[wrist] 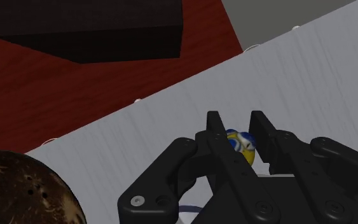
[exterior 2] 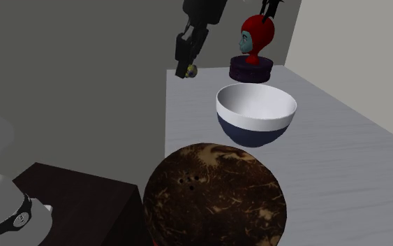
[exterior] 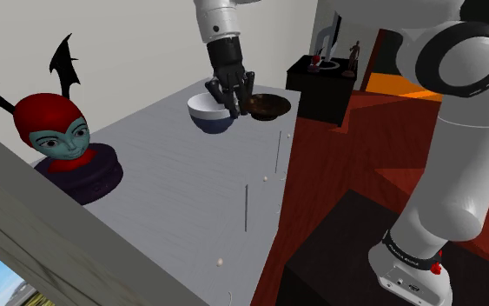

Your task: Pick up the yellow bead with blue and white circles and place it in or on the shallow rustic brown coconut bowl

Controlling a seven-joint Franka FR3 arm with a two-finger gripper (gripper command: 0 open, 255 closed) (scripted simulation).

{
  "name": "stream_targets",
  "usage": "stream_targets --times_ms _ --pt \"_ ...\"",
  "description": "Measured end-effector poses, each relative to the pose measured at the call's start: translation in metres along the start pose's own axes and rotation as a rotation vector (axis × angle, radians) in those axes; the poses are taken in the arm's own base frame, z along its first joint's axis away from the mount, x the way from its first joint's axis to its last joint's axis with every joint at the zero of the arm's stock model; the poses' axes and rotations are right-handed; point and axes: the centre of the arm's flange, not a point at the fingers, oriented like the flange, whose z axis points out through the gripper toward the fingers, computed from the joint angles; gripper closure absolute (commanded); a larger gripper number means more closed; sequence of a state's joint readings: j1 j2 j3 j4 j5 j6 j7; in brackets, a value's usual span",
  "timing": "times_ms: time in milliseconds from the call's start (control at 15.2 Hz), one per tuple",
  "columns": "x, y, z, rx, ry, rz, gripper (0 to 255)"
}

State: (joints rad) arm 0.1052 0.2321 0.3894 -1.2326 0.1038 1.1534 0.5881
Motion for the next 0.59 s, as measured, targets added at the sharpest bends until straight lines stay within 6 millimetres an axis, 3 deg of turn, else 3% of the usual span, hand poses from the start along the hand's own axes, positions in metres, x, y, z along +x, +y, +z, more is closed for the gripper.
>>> stream_targets --times_ms 594 --pt "0.048 0.107 -0.018 0.000 0.000 0.000 255"
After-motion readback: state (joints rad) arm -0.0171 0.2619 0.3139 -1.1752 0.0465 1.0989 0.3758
